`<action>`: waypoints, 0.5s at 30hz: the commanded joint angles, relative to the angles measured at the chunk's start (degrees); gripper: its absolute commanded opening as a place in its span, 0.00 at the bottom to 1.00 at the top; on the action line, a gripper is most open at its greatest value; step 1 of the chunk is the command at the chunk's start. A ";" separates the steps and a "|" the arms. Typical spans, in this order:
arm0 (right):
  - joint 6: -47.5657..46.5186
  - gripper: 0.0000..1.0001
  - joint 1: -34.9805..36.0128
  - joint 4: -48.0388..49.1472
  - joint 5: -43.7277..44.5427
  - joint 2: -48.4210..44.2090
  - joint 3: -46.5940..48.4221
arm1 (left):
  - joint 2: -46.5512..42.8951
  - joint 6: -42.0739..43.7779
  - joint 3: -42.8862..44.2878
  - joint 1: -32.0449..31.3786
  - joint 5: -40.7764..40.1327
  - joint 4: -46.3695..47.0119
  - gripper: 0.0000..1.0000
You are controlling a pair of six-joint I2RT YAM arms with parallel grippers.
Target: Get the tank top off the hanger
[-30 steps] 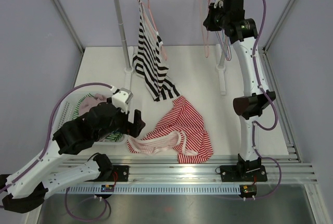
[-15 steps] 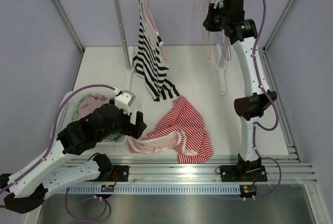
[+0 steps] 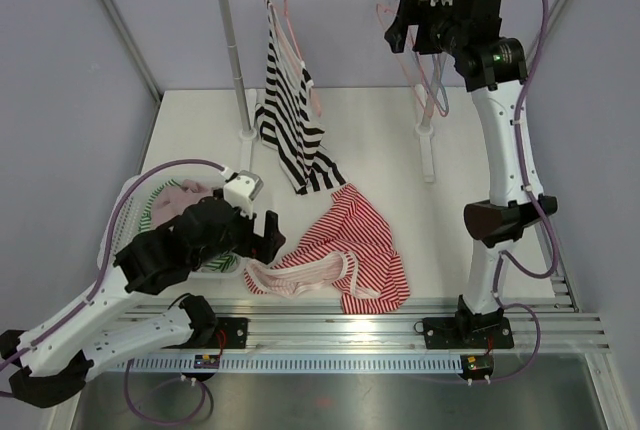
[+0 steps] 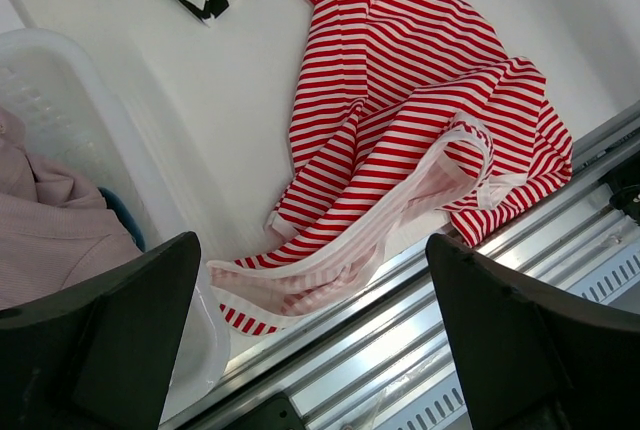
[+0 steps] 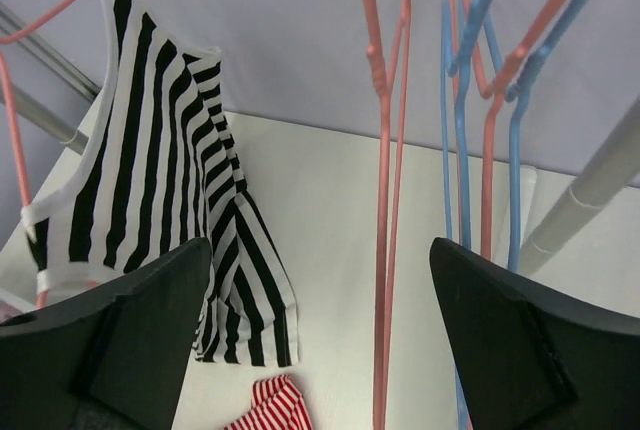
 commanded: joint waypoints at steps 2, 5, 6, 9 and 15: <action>0.24 1.00 -0.26 -1.18 -2.40 -9.49 -2.91 | 4.79 -1.79 -0.33 -0.16 -0.76 5.49 0.99; 0.24 0.99 -0.26 -1.27 -3.54 -16.34 -8.53 | 8.57 -3.02 -0.68 -1.12 -0.32 9.45 0.99; 0.24 0.99 -0.26 -0.66 -3.80 -21.15 -13.94 | 9.97 -3.90 -0.60 -2.17 -0.41 10.50 0.99; 1.11 1.00 -0.26 5.47 -3.98 -32.83 -29.21 | 16.12 -5.39 0.63 -5.33 -2.68 13.67 0.99; 5.15 1.00 -0.18 14.27 -7.22 -53.33 -57.97 | 29.37 -6.63 3.88 -10.43 -4.45 19.56 0.99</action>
